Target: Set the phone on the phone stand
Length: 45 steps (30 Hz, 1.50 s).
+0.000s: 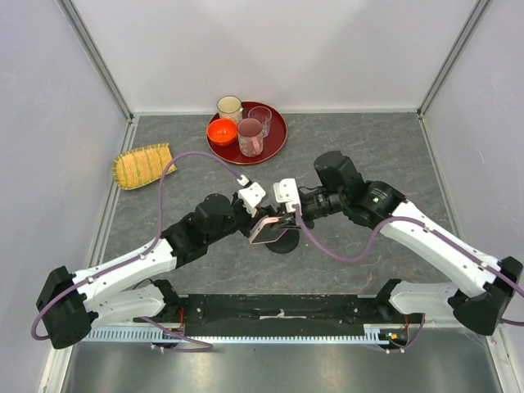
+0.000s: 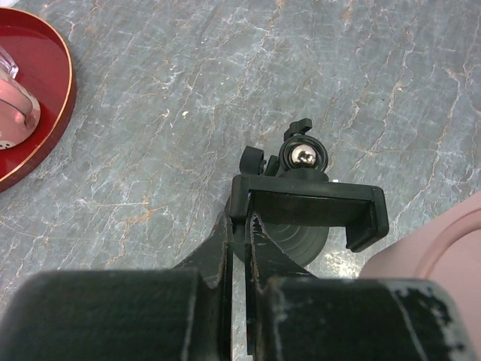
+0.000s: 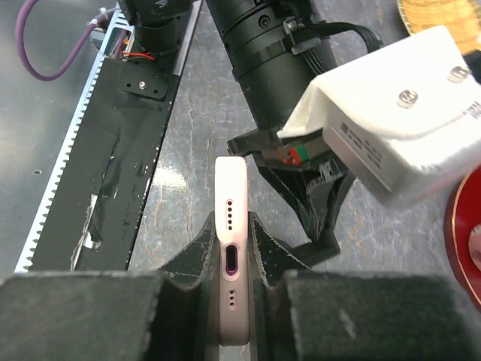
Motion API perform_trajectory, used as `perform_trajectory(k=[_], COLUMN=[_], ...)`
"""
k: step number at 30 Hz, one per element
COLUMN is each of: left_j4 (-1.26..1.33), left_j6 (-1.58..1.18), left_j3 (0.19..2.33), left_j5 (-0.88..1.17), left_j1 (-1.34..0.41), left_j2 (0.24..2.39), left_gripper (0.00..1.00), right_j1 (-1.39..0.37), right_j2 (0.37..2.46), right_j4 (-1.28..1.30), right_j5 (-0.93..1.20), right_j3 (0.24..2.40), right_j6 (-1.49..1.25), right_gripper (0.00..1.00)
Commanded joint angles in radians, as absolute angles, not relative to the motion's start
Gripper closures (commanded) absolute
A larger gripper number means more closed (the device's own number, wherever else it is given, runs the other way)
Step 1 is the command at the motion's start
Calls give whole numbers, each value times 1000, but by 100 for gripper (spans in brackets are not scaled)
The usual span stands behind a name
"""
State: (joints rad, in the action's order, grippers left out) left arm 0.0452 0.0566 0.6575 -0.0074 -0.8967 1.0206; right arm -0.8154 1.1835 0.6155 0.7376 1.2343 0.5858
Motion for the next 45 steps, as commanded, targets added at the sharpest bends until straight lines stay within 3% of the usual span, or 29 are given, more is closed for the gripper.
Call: perform_trajectory(k=[1,10,22,39,45], left_j4=[20,-23,-29,-29,-29], left_j6=[117,153,166,173,149], left_j3=[690,696,701,690,703], left_j5=[57,121,144,166,36], left_j1=[-902,-900,-900,-900,-902], left_j2=[1020,1026,1029,1014,1008], left_gripper=[98,98,98,98,98], right_j1=[-818,-822,-854,-853,-853], right_j2=[1226,1295,1385,1374,1342], right_j4=[492,551,660,686,742], right_j5=[884,851,718,562,554], right_j3=[1292,1327,1434,1374,1338], right_j6=[716,937,1038,1029,933], right_gripper=[100,100,100,100,100])
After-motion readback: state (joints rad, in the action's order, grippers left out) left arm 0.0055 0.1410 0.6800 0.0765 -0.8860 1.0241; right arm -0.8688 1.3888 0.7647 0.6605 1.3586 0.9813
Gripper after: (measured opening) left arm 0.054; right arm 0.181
